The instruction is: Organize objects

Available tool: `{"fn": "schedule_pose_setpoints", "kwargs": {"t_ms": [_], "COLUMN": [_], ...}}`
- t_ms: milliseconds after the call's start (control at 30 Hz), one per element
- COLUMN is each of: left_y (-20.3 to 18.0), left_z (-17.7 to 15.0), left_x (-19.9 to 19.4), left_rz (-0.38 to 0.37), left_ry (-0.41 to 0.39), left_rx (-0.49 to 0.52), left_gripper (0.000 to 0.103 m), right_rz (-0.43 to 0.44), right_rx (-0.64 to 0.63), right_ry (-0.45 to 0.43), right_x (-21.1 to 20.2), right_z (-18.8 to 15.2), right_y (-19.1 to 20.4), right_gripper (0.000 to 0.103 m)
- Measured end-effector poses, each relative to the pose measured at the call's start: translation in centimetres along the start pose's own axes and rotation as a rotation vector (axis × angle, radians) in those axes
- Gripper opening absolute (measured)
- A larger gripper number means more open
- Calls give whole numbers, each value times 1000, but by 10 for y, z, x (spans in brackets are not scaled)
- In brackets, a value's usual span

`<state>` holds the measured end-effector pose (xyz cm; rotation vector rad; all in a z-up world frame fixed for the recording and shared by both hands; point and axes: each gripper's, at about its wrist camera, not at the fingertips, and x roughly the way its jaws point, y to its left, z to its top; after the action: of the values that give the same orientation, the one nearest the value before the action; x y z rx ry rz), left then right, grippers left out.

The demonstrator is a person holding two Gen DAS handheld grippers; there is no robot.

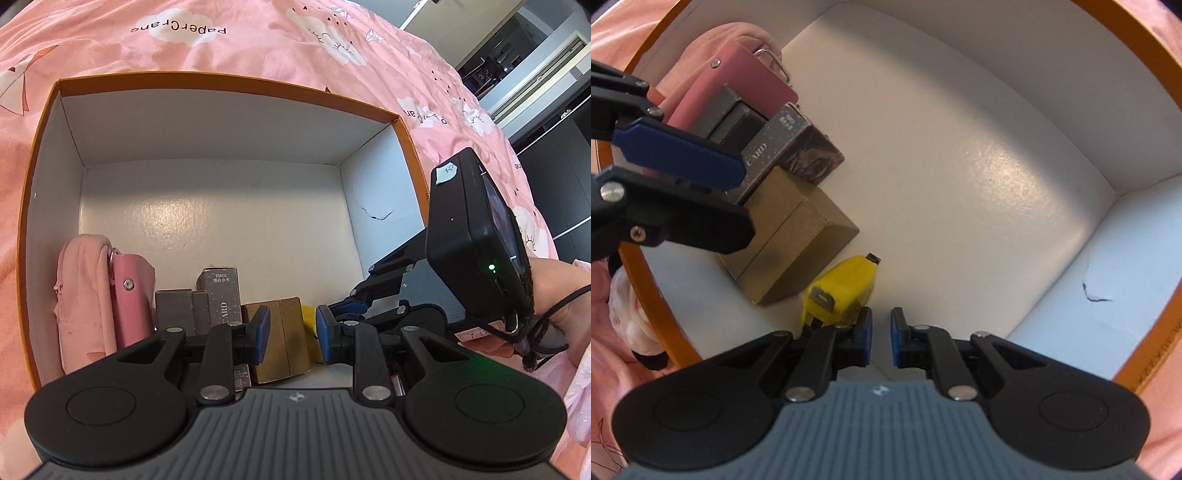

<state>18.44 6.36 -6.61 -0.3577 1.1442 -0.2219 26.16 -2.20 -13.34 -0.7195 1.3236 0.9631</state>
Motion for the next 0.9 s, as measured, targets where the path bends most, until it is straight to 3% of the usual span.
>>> {"fn": "schedule_pose_setpoints", "kwargs": {"t_ms": [267,667,900], "left_y": [0,-11,-20], "left_z": [-1,-12,-24], "left_x": [-1,-16,-36], "left_rz": [0,17,39], "left_ry": [1,-18,-49], "left_rx": [-3,35,65], "left_gripper": [29,29,29], "right_rz": [98,-18,-76], "right_rx": [108,167,253], "right_ry": [-14,-54,-158], "right_x": [3,-25,-65], "right_z": [0,-9,-29], "right_y": [-5,1,10], "right_gripper": [11,13,13]}}
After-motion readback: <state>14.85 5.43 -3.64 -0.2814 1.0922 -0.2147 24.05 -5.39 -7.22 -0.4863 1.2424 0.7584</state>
